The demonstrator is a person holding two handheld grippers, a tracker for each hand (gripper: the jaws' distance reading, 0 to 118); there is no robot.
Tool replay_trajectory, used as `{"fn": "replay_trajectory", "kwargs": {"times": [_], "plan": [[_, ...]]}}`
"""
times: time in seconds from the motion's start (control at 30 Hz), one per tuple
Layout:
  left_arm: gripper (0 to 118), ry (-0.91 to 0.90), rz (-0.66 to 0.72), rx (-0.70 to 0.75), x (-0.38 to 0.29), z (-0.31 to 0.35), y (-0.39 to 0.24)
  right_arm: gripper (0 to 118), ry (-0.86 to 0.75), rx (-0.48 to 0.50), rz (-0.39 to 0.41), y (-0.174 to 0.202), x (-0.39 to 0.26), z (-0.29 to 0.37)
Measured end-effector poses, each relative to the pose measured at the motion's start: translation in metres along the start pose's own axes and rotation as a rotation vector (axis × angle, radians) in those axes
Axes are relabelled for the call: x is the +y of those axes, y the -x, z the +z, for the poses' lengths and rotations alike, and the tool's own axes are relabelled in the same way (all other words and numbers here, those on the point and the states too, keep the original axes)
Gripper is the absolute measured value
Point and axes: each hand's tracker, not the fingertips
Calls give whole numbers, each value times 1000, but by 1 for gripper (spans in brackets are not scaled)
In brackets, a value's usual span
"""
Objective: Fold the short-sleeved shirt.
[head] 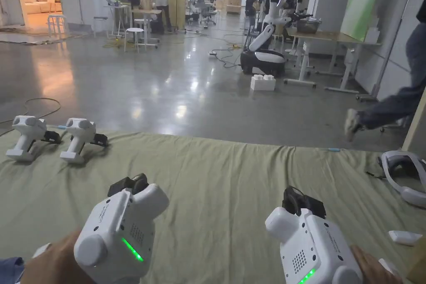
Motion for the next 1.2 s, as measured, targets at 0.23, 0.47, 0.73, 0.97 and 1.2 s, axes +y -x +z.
{"fn": "replay_trajectory", "kwargs": {"times": [0.23,0.47,0.73,0.97,1.2], "plan": [[2,61,580,-81,-3,0,23,8,107,54,-597,-31,6,2],[2,20,1317,-119,-22,24,32,8,179,-18,-1240,-39,-26,-8],[2,13,1211,-114,-16,45,31,8,199,-36,-1239,-34,-14,2],[2,102,1121,-174,-31,62,39,8,176,-13,-1149,-31,-5,10],[2,355,1113,-240,-102,84,53,8,184,46,-1119,-18,1,10]]}}
